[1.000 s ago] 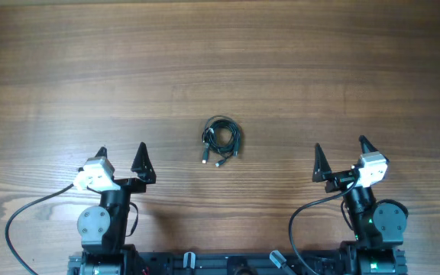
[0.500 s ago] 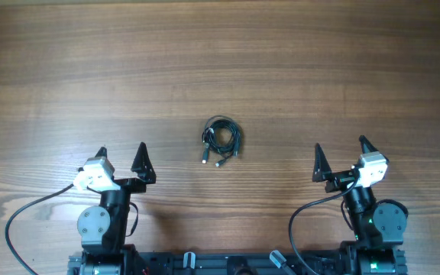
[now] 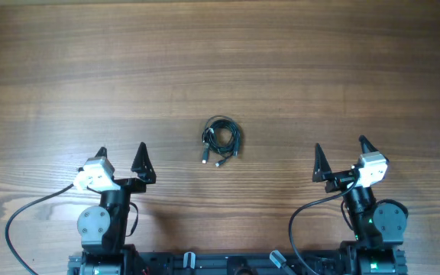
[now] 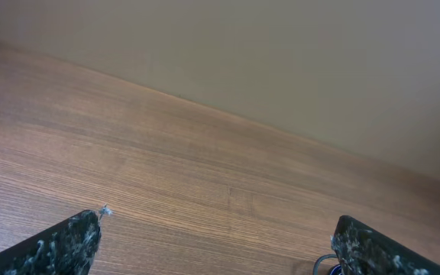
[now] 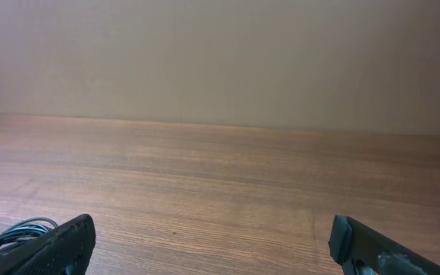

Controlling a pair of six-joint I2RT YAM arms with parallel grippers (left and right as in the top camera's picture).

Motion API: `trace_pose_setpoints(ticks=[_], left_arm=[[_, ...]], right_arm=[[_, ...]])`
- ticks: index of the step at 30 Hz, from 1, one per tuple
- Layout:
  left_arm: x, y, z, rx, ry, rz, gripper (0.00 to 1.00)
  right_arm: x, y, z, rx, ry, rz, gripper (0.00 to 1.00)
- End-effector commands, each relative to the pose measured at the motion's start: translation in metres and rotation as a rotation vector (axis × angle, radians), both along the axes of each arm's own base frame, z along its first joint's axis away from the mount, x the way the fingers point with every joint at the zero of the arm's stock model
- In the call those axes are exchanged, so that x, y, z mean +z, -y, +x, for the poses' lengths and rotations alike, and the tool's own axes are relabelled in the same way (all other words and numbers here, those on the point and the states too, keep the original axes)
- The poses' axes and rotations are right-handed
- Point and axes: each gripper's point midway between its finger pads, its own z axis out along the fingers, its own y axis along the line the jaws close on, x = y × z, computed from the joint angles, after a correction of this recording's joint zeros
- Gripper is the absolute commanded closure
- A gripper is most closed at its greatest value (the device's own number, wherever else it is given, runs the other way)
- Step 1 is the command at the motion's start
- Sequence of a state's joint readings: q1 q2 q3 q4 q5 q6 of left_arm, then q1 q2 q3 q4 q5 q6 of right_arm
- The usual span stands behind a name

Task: Untangle cables

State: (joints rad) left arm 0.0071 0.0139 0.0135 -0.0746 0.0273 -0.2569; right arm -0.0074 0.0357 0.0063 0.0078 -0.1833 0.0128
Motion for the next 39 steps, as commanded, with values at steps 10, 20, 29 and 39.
trace_pose_setpoints(ticks=[10,20,29,39], left_arm=[[-0.004,0.002,0.000,-0.006,-0.007,-0.009,0.00],[0.041,0.030,-0.003,-0.177,0.162,-0.108,0.00],[0.134,0.040,-0.015,-0.220,0.363,0.138,0.00],[0.125,0.056,0.061,-0.347,-0.142,0.090,0.00]], right_arm=[[-0.001,0.002,0.001,-0.011,0.000,-0.012,0.00],[0.002,-0.019,-0.004,0.113,0.011,-0.007,0.00],[0.031,-0.036,-0.011,0.214,0.134,-0.013,0.00],[0.093,-0.011,-0.015,0.060,0.249,-0.020,0.00]])
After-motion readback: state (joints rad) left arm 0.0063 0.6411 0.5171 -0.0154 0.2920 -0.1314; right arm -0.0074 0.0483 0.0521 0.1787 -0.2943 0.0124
